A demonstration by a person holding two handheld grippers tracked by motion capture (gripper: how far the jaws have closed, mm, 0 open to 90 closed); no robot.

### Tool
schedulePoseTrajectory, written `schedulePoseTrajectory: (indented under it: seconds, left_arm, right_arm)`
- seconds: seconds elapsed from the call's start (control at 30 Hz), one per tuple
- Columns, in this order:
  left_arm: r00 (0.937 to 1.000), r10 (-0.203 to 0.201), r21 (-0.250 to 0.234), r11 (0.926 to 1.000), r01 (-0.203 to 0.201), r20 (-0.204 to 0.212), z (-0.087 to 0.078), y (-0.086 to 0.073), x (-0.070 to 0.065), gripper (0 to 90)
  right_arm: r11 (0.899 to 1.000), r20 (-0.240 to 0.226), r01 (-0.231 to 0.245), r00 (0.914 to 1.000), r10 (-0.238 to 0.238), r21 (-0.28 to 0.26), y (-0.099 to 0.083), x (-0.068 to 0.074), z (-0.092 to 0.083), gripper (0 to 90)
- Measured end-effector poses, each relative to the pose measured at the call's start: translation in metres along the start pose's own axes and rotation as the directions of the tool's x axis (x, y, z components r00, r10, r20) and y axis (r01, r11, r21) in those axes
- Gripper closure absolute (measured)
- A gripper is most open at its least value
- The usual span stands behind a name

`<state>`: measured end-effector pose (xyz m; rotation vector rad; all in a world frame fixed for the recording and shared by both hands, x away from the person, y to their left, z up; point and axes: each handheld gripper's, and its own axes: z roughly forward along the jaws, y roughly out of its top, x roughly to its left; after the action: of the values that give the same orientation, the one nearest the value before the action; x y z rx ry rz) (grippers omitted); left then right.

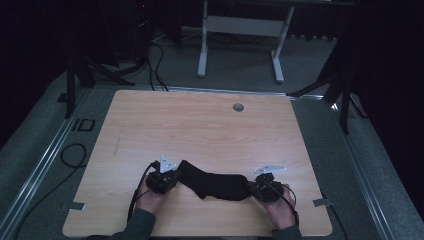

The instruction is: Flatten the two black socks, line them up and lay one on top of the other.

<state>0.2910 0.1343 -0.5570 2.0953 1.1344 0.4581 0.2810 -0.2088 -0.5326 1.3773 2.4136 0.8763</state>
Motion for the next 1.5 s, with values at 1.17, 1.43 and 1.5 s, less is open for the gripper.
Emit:
schedulePoseTrajectory:
  seconds: [1.17,1.43,1.5]
  left_arm:
    - [0.9994,-0.027,-0.018,0.9995,0.027,0.023,-0.002,0.002,0.0,70.3]
    - [0.9969,-0.031,-0.084,0.9958,0.037,0.072,-0.011,0.005,0.001,56.0]
    - [0.9969,-0.038,-0.096,0.9943,0.045,0.069,-0.013,0.005,0.004,54.4]
  right_arm:
    - [0.994,0.029,-0.051,0.9981,0.053,-0.092,0.025,-0.023,0.026,62.0]
    - [0.977,0.054,-0.043,0.997,0.055,-0.207,0.028,-0.029,0.001,45.7]
    - [0.973,0.065,-0.055,0.9954,0.071,-0.223,0.027,-0.034,-0.002,44.9]
